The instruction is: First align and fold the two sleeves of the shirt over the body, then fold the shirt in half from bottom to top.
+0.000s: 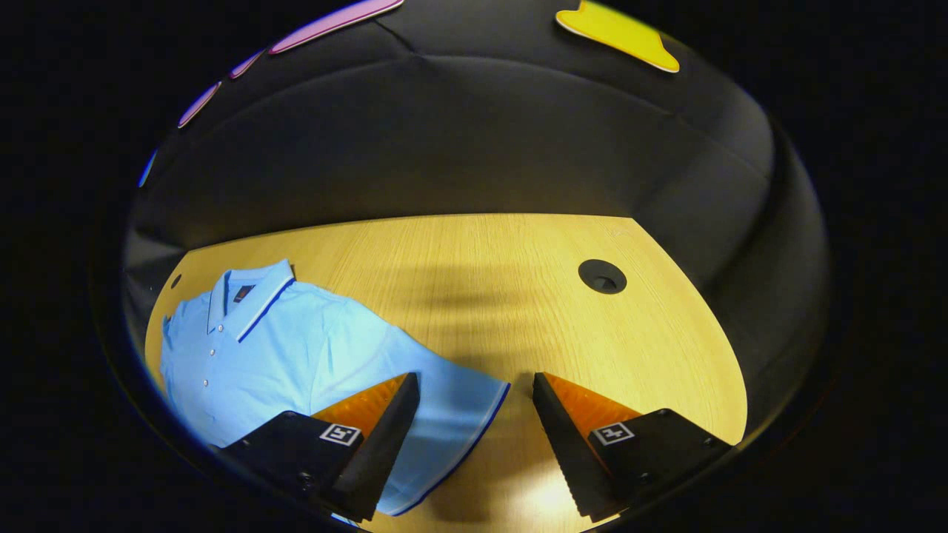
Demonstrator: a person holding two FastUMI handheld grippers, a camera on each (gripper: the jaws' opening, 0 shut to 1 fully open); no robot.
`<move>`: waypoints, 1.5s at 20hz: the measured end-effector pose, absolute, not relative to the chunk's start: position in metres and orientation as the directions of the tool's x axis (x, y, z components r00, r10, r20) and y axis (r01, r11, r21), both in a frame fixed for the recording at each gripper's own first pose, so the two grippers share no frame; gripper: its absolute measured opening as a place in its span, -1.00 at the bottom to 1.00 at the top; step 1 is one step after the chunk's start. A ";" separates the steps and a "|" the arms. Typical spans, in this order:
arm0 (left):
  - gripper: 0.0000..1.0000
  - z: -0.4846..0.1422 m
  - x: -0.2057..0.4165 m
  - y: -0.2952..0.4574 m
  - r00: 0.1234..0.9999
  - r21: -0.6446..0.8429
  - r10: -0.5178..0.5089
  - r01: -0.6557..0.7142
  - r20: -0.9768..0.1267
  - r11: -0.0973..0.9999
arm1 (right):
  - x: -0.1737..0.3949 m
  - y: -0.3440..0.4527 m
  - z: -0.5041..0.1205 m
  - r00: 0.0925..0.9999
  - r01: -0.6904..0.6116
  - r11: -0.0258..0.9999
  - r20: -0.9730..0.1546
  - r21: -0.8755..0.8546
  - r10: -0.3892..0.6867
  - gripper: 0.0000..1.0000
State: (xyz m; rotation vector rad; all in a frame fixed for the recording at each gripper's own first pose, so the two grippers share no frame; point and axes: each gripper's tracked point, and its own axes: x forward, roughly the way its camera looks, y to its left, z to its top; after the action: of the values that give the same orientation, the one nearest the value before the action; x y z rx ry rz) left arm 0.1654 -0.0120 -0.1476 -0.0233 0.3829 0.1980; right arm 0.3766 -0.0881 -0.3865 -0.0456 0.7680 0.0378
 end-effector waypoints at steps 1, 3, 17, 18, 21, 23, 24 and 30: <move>0.97 -0.147 0.166 -0.013 0.910 0.010 0.186 -0.196 -0.371 0.980 | 0.377 -0.085 -0.387 0.719 -0.054 0.998 -0.695 -0.017 0.028 0.93; 0.97 -0.146 0.167 -0.019 0.914 -0.010 0.172 -0.189 -0.367 0.982 | 0.377 -0.078 -0.388 0.721 -0.077 0.997 -0.691 -0.014 0.046 0.65; 0.97 -0.152 0.143 0.001 0.919 0.007 0.161 -0.170 -0.360 0.985 | 0.373 -0.032 -0.331 0.755 -0.132 0.990 -0.653 -0.050 0.068 -0.81; 0.97 -0.152 0.139 0.003 0.920 0.020 0.158 -0.162 -0.359 0.987 | 0.373 -0.024 -0.325 0.760 -0.140 0.989 -0.645 -0.049 0.075 -0.81; 0.97 -0.149 0.127 0.005 0.927 0.074 0.132 -0.113 -0.350 0.991 | 0.370 0.009 -0.313 0.766 -0.174 0.984 -0.634 -0.041 0.109 -0.81; 0.97 -0.147 0.118 0.008 0.929 0.077 0.122 -0.102 -0.350 0.992 | 0.365 0.038 -0.309 0.762 -0.210 0.977 -0.632 -0.037 0.140 -0.81; 0.97 -0.148 0.115 0.007 0.928 0.068 0.113 -0.095 -0.354 0.993 | 0.363 0.052 -0.308 0.761 -0.230 0.972 -0.630 -0.039 0.155 -0.81; 0.97 -0.154 0.102 0.017 0.923 0.040 0.113 -0.106 -0.369 0.994 | 0.339 0.134 -0.337 0.697 -0.320 0.947 -0.682 -0.022 0.219 -0.74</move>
State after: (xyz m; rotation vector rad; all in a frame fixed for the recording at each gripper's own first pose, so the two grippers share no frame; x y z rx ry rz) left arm 0.1023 0.0170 -0.1537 0.0190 0.3799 0.1127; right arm 0.3387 0.1337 -0.3374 -0.1433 0.7407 0.3015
